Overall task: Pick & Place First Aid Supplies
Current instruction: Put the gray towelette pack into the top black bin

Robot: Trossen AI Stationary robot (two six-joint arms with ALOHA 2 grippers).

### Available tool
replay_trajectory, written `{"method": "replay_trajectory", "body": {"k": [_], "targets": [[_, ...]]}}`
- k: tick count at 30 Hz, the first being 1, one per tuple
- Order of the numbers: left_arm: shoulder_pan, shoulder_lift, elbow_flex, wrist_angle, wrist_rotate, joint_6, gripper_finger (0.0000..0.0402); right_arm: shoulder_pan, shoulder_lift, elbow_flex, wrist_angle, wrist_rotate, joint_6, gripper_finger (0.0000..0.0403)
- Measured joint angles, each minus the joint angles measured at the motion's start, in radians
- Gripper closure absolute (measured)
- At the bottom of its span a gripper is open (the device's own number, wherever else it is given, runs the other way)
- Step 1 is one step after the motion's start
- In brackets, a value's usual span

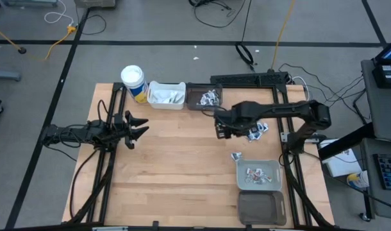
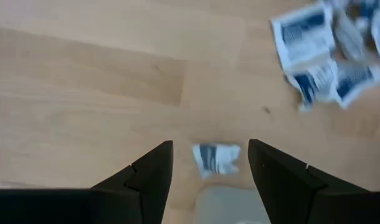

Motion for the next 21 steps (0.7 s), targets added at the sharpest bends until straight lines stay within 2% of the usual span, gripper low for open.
{"method": "replay_trajectory", "body": {"k": [8, 15, 21], "targets": [[0.000, 0.000, 0.000, 0.000, 0.000, 0.000, 0.0206, 0.080, -0.044, -0.078, -0.006, -0.026, 0.155, 0.0197], [0.000, 0.000, 0.000, 0.000, 0.000, 0.000, 0.0206, 0.127, -0.050, -0.101, 0.000, -0.028, 0.195, 0.0197], [0.000, 0.000, 0.000, 0.000, 0.000, 0.000, 0.0206, 0.152, -0.049, -0.204, 0.135, -0.049, 0.207, 0.0197]]}}
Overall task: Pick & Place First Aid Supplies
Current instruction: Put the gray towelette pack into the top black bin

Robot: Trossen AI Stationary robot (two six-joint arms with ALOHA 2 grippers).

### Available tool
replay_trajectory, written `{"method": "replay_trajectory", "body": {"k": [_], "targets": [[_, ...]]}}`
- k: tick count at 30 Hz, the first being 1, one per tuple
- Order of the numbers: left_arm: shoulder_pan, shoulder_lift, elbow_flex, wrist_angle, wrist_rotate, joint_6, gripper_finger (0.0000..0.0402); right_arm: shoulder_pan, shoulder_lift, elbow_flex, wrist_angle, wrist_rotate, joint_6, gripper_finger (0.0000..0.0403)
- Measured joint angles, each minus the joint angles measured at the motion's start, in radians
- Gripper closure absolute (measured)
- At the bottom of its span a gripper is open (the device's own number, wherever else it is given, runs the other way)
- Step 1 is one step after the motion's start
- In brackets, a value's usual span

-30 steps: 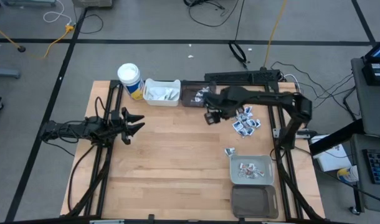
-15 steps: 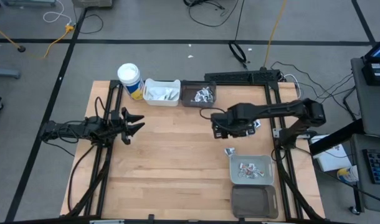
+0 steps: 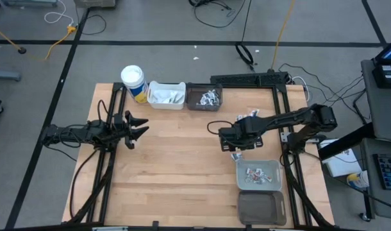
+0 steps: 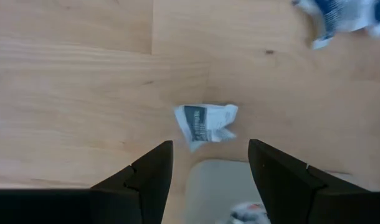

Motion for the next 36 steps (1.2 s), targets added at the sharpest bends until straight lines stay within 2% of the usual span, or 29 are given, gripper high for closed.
{"method": "replay_trajectory", "body": {"k": [7, 15, 25, 29, 36], "targets": [[0.000, 0.000, 0.000, 0.000, 0.000, 0.000, 0.0206, 0.029, 0.000, -0.119, 0.141, -0.002, 0.056, 0.0197], [0.000, 0.000, 0.000, 0.000, 0.000, 0.000, 0.0206, 0.035, 0.000, -0.245, 0.326, -0.073, 0.088, 0.0197], [0.000, 0.000, 0.000, 0.000, 0.000, 0.000, 0.0206, 0.012, -0.001, -0.322, 0.413, -0.134, 0.058, 0.0205], [0.000, 0.000, 0.000, 0.000, 0.000, 0.000, 0.0206, 0.000, -0.001, -0.323, 0.423, -0.136, 0.050, 0.0251], [0.000, 0.000, 0.000, 0.000, 0.000, 0.000, 0.0206, -0.033, 0.001, -0.313, 0.408, -0.129, -0.057, 0.0373]]}}
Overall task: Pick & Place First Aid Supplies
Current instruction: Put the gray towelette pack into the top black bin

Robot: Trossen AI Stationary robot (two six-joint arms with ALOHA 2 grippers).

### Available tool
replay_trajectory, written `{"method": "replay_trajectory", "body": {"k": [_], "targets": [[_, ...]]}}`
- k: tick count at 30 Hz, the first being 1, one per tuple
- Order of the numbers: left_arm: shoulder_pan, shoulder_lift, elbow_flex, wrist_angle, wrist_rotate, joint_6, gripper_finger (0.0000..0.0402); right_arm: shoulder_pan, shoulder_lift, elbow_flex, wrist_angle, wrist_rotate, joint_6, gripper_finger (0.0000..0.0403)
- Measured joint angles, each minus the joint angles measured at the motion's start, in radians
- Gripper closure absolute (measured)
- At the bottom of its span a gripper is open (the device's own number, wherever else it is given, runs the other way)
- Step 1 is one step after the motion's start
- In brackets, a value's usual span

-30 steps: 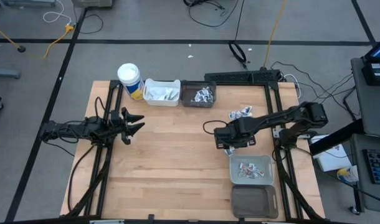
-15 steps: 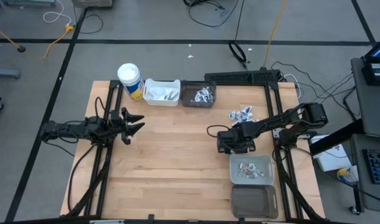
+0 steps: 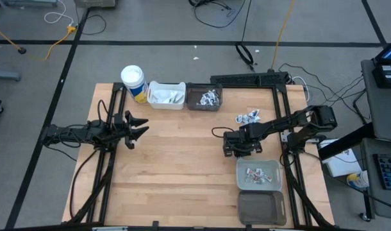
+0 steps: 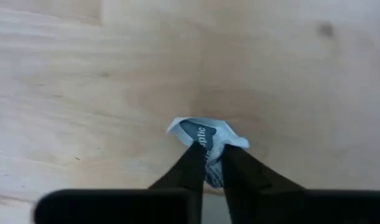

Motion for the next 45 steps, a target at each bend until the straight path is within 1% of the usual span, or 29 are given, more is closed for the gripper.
{"method": "replay_trajectory", "body": {"k": [2, 7, 11, 16, 21, 24, 26, 35, 38, 41, 45], "targets": [[0.000, 0.000, 0.000, 0.000, 0.000, 0.000, 0.0206, -0.022, 0.002, 0.032, -0.037, 0.007, -0.072, 0.0388], [0.000, 0.000, 0.000, 0.000, 0.000, 0.000, 0.0206, -0.089, 0.002, 0.152, -0.182, 0.007, -0.309, 0.0377], [0.000, 0.000, 0.000, 0.000, 0.000, 0.000, 0.0206, -0.135, 0.034, 0.267, -0.302, 0.006, -0.532, 0.0385], [0.000, 0.000, 0.000, 0.000, 0.000, 0.000, 0.0206, -0.158, 0.103, 0.435, -0.450, 0.006, -0.846, 0.0386], [0.000, 0.000, 0.000, 0.000, 0.000, 0.000, 0.0206, -0.165, 0.175, 0.566, -0.548, 0.010, -1.123, 0.0384], [0.000, 0.000, 0.000, 0.000, 0.000, 0.000, 0.0206, -0.181, 0.222, 0.651, -0.583, 0.041, -1.267, 0.0384], [0.000, 0.000, 0.000, 0.000, 0.000, 0.000, 0.0206, -0.206, 0.251, 0.707, -0.594, 0.058, -1.331, 0.0384], [0.000, 0.000, 0.000, 0.000, 0.000, 0.000, 0.0206, -0.339, 0.419, 0.976, -0.607, 0.071, -1.534, 0.0384], [0.000, 0.000, 0.000, 0.000, 0.000, 0.000, 0.0206, -0.378, 0.480, 1.066, -0.609, 0.140, -1.609, 0.0384], [0.000, 0.000, 0.000, 0.000, 0.000, 0.000, 0.0206, -0.418, 0.537, 1.150, -0.612, 0.187, -1.668, 0.0384], [0.000, 0.000, 0.000, 0.000, 0.000, 0.000, 0.0206, -0.469, 0.598, 1.241, -0.588, 0.192, -1.716, 0.0384]]}}
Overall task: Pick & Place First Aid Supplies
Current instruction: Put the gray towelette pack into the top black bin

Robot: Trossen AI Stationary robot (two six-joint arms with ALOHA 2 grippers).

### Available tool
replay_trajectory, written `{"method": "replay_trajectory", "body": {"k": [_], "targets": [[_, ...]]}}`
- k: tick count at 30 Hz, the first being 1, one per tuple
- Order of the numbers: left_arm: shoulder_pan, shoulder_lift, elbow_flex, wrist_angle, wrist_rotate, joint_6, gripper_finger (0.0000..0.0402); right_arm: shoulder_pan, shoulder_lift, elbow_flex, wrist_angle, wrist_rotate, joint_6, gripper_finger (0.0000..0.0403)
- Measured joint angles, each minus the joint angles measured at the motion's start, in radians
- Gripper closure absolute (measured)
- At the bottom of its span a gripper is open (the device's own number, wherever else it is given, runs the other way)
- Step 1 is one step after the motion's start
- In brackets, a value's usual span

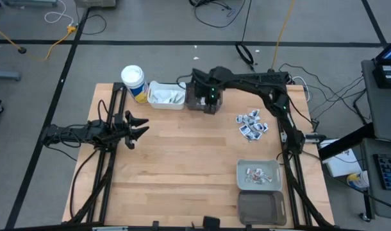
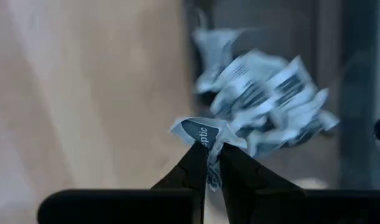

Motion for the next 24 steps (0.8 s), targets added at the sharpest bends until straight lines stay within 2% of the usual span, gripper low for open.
{"method": "replay_trajectory", "body": {"k": [4, 15, 19, 24], "targets": [[0.000, 0.000, 0.000, 0.000, 0.000, 0.000, 0.0206, -0.037, 0.044, 0.040, 0.039, 0.048, -0.042, 0.0384], [0.000, 0.000, 0.000, 0.000, 0.000, 0.000, 0.0206, -0.068, 0.116, 0.047, 0.083, 0.072, -0.129, 0.0376], [0.000, 0.000, 0.000, 0.000, 0.000, 0.000, 0.0206, -0.068, 0.119, 0.047, 0.084, 0.076, -0.157, 0.0355], [0.000, 0.000, 0.000, 0.000, 0.000, 0.000, 0.0206, -0.068, 0.118, 0.047, 0.136, 0.114, -0.163, 0.0301]]}}
